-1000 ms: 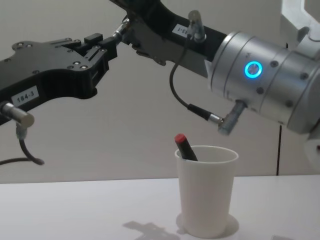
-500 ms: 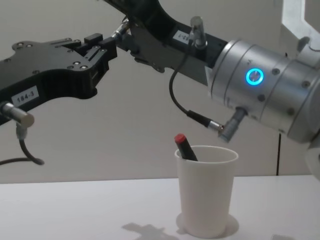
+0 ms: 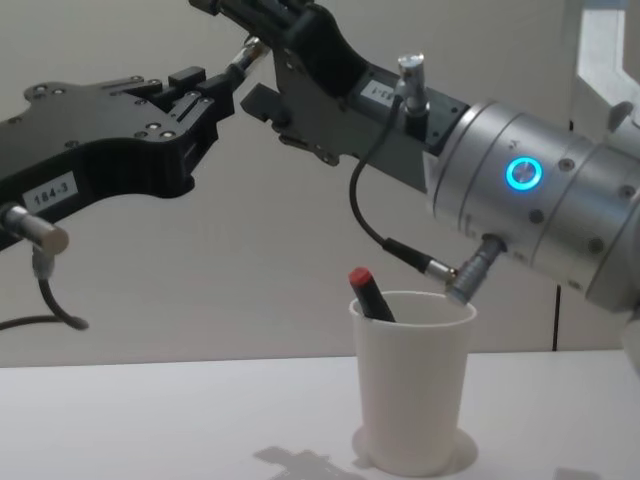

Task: Place the pen into the pen holder.

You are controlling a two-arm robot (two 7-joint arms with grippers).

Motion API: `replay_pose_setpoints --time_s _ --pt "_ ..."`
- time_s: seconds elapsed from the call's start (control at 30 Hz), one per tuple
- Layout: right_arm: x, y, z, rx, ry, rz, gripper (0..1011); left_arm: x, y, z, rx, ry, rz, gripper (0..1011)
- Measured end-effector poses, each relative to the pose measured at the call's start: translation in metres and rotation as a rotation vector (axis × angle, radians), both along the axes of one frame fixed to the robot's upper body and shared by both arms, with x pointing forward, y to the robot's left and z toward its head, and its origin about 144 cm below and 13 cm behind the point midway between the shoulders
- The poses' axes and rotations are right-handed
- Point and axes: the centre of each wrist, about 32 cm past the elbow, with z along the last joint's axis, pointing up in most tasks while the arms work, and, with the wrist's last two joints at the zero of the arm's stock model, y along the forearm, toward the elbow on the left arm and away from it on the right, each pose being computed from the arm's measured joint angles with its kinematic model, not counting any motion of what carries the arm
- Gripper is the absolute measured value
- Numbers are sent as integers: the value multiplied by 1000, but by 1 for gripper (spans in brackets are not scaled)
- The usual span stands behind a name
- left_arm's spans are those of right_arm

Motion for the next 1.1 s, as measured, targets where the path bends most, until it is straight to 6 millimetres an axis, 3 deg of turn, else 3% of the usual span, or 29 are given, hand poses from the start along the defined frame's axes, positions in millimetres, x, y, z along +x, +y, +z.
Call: replay_pose_setpoints --time_s 1.1 --pt "2 14 -3 87 46 37 1002 0 0 0 0 0 0 121"
